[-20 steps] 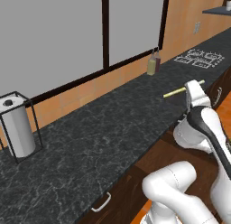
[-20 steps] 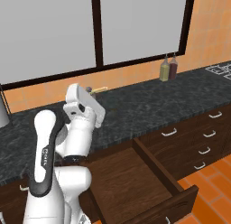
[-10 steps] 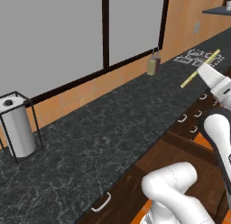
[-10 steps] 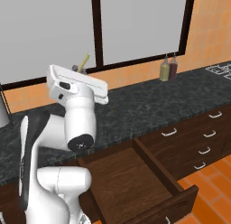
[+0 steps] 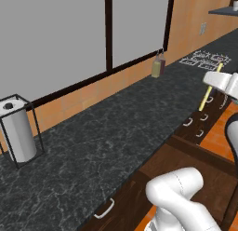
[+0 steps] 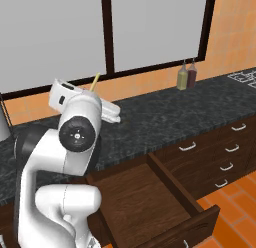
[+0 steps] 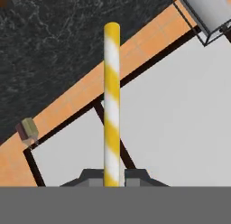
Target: Take a straw from the drawer in front and place it inside the glass cup on the dining counter.
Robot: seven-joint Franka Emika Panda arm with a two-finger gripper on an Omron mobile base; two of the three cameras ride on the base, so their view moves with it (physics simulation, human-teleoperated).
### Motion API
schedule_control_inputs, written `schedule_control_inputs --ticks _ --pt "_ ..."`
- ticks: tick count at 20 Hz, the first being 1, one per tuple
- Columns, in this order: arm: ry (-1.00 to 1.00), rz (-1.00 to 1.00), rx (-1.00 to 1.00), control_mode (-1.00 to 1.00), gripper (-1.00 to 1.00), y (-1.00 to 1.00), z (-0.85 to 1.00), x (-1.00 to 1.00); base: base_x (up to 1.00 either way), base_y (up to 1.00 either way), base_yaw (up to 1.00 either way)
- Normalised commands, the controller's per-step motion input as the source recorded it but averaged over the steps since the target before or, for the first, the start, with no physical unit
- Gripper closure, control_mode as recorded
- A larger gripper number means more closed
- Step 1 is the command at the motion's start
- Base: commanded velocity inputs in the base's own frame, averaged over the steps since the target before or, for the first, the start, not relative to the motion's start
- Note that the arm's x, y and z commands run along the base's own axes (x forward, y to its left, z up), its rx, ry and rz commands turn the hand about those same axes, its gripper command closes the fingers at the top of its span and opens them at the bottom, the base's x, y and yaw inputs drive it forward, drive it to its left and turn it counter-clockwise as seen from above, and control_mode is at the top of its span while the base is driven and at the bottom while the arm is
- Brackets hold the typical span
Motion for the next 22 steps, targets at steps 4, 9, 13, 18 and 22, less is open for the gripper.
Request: schedule_control_inputs --ticks 4,9,13,18,22 --pt "0.21 0.00 -0.11 -1.00 1.00 0.13 -0.43 0.00 0.00 0.00 0.00" --pt "0.11 0.00 -0.09 -1.00 1.00 0.09 -0.23 0.00 0.00 0.00 0.00" --pt "0.00 0.00 -0.05 1.00 1.00 0.06 -0.16 -0.10 -0.37 0.14 0.02" --pt "0.00 0.00 0.00 1.00 1.00 0.00 0.00 0.00 -0.91 0.60 0.23" --pt "0.00 0.00 0.00 1.00 1.00 0.00 0.00 0.00 -0.72 0.27 0.55"
